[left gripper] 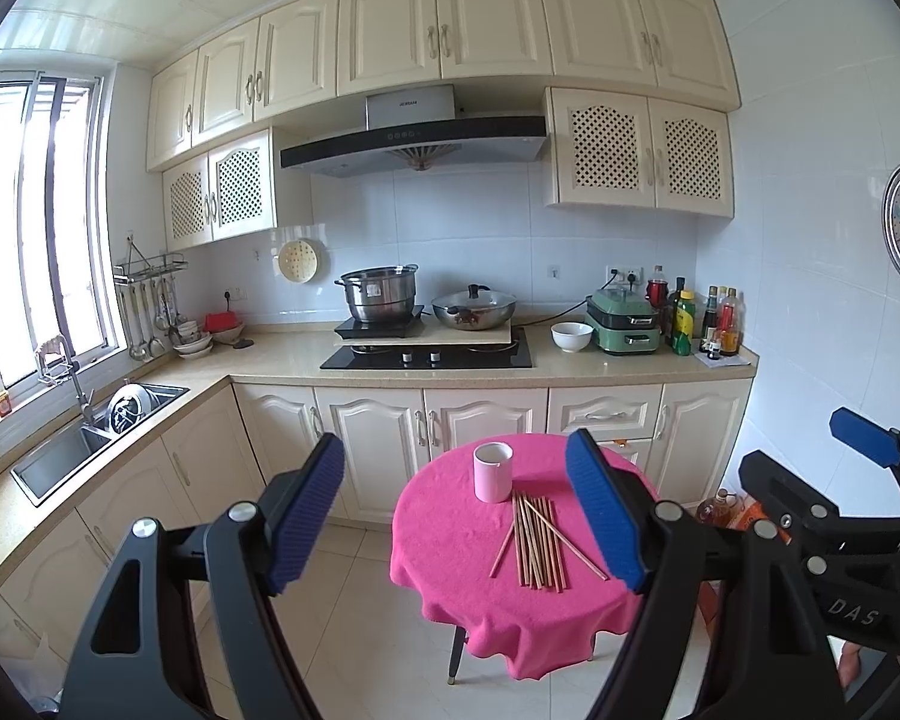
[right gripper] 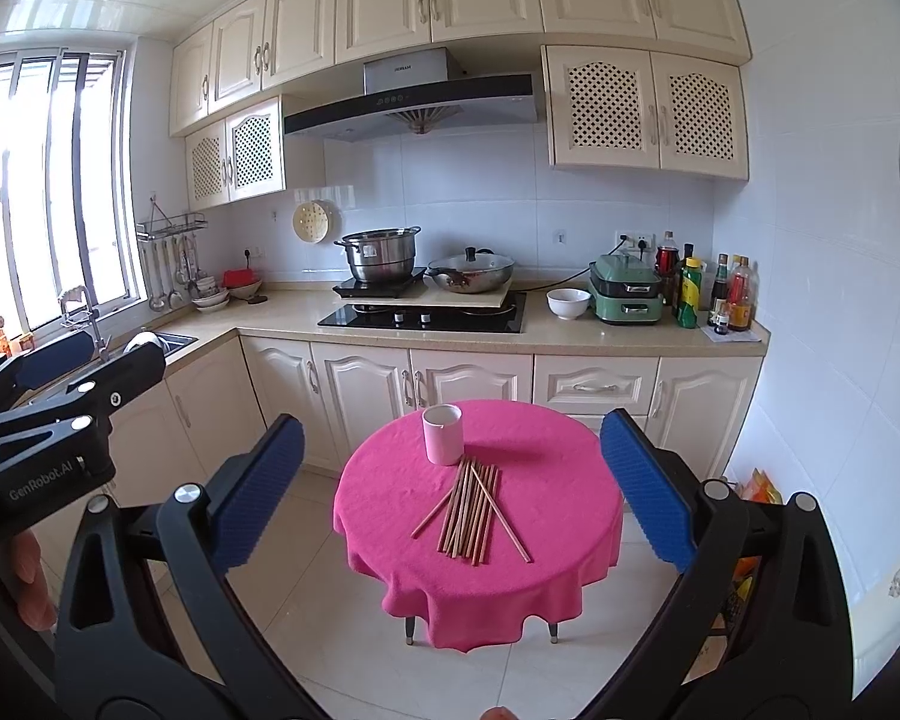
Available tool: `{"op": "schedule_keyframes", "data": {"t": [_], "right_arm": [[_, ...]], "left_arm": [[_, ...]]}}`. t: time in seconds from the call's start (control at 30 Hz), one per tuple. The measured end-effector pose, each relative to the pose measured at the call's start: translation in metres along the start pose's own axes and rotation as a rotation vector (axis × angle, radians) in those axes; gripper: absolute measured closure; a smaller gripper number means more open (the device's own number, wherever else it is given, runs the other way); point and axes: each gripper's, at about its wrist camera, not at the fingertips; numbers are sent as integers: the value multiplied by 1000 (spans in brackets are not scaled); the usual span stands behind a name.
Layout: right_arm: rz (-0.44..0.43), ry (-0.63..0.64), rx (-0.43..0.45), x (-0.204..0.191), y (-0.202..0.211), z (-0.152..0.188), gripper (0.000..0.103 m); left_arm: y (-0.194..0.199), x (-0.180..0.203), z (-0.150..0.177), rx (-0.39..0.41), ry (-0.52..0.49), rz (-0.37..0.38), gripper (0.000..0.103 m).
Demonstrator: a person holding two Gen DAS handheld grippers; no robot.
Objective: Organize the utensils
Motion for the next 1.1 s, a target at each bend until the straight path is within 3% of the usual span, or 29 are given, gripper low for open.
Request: {"op": "schedule_keyframes", "data": {"t": [1.1], "right_arm": [[35, -35, -46, -25, -33, -6, 6]], "left_arm": [[-48, -30, 2, -47, -31, 34, 28]]}}
Point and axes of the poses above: each gripper's, at about its wrist camera, not at the fingertips, and y roughly against the way its jaws point, x to its right, z to its underside, and after that the axes turned 9 degrees about -z, right-handed
